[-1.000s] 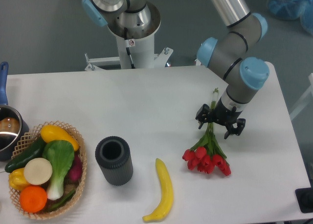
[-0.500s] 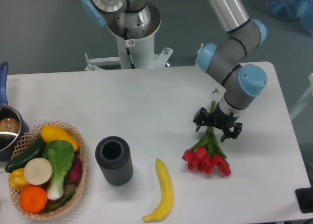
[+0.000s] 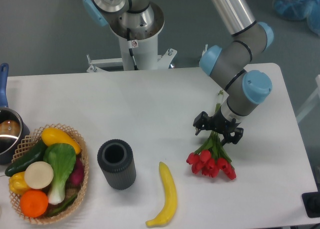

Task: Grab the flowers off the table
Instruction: 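Move the gripper over the tulip stems and lower toward them, then lower the gripper around the tulip stems and close on them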

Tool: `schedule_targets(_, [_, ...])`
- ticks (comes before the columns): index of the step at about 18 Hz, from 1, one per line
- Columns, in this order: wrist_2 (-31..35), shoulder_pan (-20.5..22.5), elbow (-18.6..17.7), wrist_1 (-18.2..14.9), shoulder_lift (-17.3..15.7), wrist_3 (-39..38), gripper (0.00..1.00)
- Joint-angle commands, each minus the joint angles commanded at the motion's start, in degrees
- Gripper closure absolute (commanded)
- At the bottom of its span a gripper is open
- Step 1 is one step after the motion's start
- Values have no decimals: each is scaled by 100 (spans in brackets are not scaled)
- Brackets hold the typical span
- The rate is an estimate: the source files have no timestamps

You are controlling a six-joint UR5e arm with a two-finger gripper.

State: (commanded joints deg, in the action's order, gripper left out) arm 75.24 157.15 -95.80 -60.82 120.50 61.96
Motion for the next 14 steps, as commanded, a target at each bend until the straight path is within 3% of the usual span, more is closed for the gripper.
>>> schedule_targets(14, [0, -17, 88, 35, 140, -35, 0])
